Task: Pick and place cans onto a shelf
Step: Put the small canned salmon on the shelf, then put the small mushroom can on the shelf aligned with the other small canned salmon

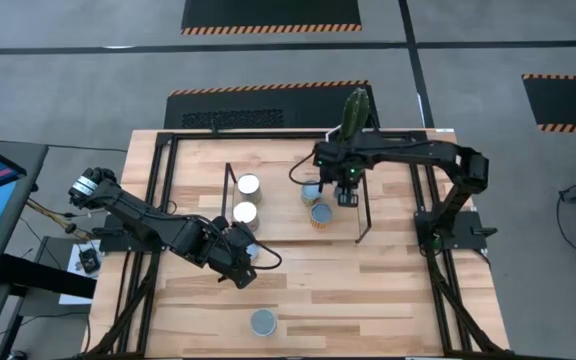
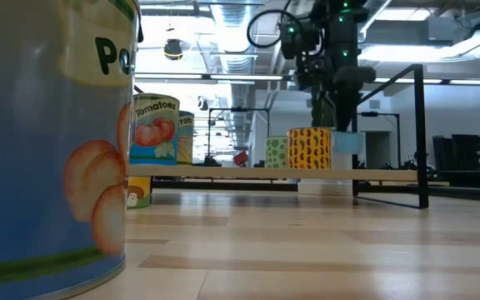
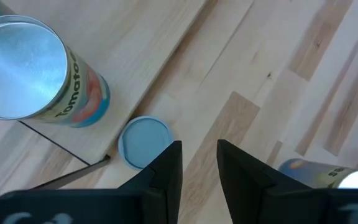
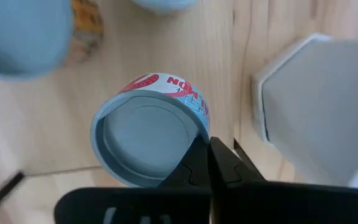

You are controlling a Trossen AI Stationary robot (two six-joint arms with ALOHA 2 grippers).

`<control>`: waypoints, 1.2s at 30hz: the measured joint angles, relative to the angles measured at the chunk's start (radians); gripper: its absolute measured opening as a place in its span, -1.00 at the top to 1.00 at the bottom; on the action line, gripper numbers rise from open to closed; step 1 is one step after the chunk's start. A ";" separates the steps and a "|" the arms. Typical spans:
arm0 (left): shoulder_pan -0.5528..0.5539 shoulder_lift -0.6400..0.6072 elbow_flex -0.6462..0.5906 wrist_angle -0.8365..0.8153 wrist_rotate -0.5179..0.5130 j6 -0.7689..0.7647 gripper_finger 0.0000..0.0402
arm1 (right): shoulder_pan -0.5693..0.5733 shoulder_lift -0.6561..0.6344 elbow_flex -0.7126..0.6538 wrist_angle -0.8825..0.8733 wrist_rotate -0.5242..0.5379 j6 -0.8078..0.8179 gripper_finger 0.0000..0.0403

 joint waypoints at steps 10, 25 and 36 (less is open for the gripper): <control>0.001 0.000 0.000 0.000 -0.006 -0.001 0.57 | -0.006 -0.001 -0.061 0.108 -0.014 -0.011 0.97; 0.001 0.000 0.000 0.001 -0.006 -0.003 0.57 | -0.012 -0.001 -0.061 0.091 -0.050 -0.026 0.77; 0.001 0.000 0.000 0.001 -0.005 -0.003 0.57 | -0.011 -0.001 -0.058 0.099 -0.065 -0.016 0.52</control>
